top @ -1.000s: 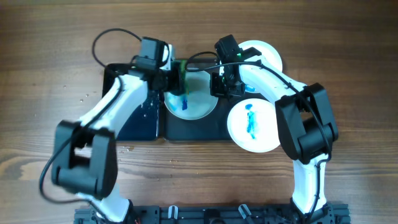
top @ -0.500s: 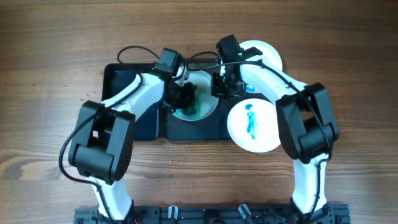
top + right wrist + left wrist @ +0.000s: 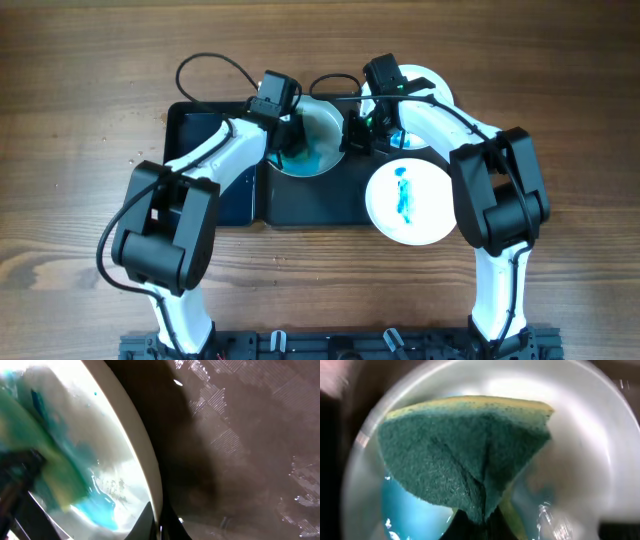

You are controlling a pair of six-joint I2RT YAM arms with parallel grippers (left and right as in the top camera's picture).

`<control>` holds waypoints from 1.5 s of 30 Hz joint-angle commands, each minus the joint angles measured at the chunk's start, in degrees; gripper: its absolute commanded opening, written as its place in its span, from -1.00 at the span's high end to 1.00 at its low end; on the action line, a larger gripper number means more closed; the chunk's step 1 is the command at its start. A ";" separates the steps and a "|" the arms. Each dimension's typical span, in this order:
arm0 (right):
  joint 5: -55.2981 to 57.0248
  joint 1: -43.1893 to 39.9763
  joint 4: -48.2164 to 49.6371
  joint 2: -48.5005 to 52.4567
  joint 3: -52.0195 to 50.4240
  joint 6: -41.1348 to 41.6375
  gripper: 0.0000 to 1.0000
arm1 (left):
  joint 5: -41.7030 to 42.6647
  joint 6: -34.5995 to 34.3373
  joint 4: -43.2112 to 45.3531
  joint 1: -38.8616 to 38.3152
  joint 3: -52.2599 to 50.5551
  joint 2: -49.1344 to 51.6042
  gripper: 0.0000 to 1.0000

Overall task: Clean dirty plates on tray and stack at the side
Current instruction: 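Scrub the middle plate with the sponge in the left gripper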

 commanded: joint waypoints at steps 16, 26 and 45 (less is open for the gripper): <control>-2.64 0.37 -0.22 1.73 -1.31 -0.79 0.92 | 21.27 19.56 -5.97 -1.33 -0.66 2.36 0.92; -3.85 0.37 -1.90 1.73 -1.31 -1.01 0.91 | 17.09 14.49 -4.42 0.09 0.52 2.34 0.92; -3.21 0.66 -1.68 1.73 -1.31 -1.01 0.92 | 37.70 22.67 -20.17 0.85 0.52 2.34 0.92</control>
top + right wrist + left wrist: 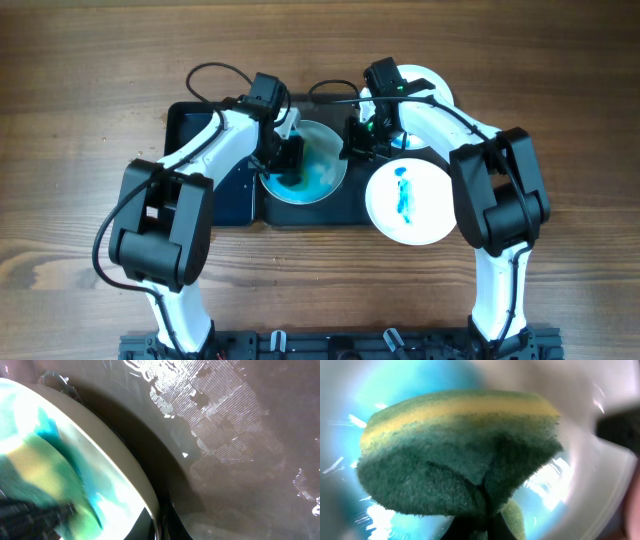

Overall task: Clean dirty plates on tray and stack at the side
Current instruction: 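Scrub the middle plate with the sponge in the left gripper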

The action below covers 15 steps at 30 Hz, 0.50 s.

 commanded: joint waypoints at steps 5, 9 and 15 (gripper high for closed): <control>-1.09 0.61 1.25 1.73 -0.83 2.01 0.91 | 10.82 -2.38 12.63 -0.98 -2.34 1.81 0.92; -1.07 0.61 1.22 1.73 -0.85 1.99 0.91 | -16.04 -15.17 17.84 -0.63 -2.34 1.81 0.92; -0.87 0.61 1.22 1.73 -0.85 2.08 0.91 | -24.85 -18.93 11.85 -1.11 -2.34 1.81 0.92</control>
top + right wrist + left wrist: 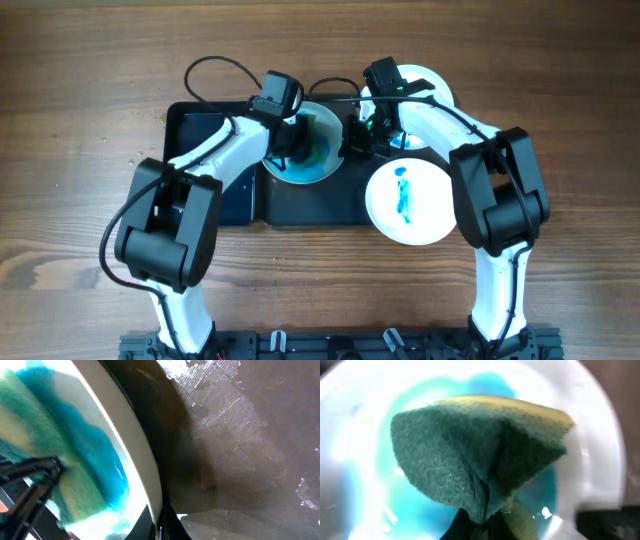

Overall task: Clean dirty plates on tray and stack at the side
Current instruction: 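Scrub the middle plate with the sponge in the left gripper, then lift the middle plate with the right gripper and carry it right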

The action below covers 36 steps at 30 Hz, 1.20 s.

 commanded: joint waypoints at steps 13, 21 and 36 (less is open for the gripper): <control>-0.72 0.61 -0.31 1.73 -0.61 -0.28 0.91 | 28.33 10.08 -7.48 -0.44 -0.74 1.31 0.92; -0.70 0.61 -0.37 1.73 -0.61 -0.26 0.91 | 3.26 1.46 -2.86 7.26 4.11 0.20 0.92; 30.38 4.59 -10.21 -16.11 -0.35 -5.27 0.92 | 3.02 1.66 -33.64 15.45 20.09 -14.69 0.92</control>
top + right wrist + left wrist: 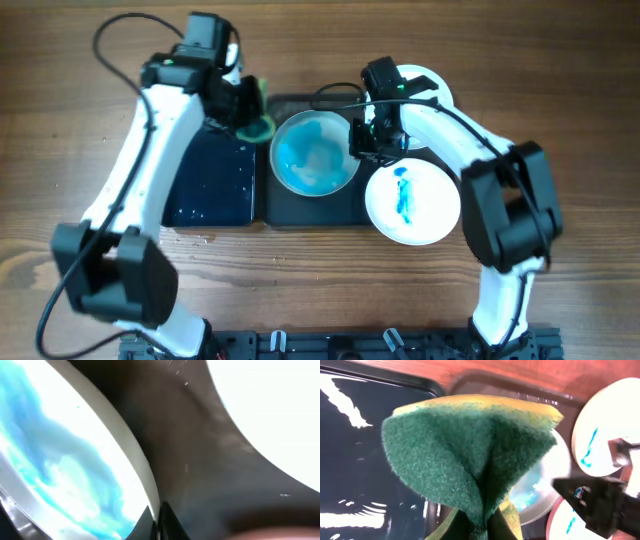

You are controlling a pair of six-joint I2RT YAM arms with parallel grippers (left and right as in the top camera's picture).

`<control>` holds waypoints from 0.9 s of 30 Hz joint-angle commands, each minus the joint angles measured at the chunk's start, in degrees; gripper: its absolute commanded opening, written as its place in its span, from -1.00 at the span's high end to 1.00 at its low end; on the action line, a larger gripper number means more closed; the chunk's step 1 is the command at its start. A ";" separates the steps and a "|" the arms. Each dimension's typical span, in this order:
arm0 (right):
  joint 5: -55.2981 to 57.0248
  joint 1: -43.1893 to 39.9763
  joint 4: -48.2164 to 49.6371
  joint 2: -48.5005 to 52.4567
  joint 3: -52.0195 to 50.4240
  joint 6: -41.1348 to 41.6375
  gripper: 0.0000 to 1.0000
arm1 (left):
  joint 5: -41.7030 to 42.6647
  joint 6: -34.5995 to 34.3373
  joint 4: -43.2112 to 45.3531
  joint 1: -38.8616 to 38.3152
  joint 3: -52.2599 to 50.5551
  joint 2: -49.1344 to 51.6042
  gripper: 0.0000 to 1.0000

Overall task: Clean dirty plates on tray and stack at the side
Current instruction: 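Lift the middle plate with the right gripper and carry it right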

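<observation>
A white plate [313, 152] smeared pale blue lies in the black tray [210, 185]; the same plate [65, 460] fills the right wrist view. My right gripper [358, 140] is shut on its right rim, the jaws [160, 515] pinching the edge. My left gripper [247, 110] is lifted off to the plate's left, over the tray's back edge, shut on a folded green and yellow sponge [470, 450]. A second plate [412, 203] with a blue streak rests on the table right of the tray.
A clean white plate [428, 84] sits at the back right, partly under my right arm. The tray's left half [360, 435] is wet and glossy. Black cables loop behind the tray. Bare wood lies on either side of the tray.
My left gripper with the sponge was down on the plate and is now raised clear of it, up and to the left. The right gripper still pinches the rim.
The sponge lay on the blue-smeared plate, first at its back, then at its front left, then near the middle, with the right gripper holding the rim throughout. The smear is now paler and spread out, and the sponge is off the plate.
</observation>
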 commanded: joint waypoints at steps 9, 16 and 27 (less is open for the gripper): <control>44.19 13.22 -4.02 -19.15 0.11 -2.86 0.91 | -4.20 -0.52 -0.92 12.68 0.76 -1.68 0.92; 71.93 26.84 -3.69 -19.85 0.11 -5.99 0.91 | -4.17 -0.55 -0.92 13.07 0.76 -1.68 0.92; 100.91 38.07 2.82 -19.85 0.11 -10.64 0.92 | -4.17 -0.55 -1.18 13.07 0.76 -1.68 0.92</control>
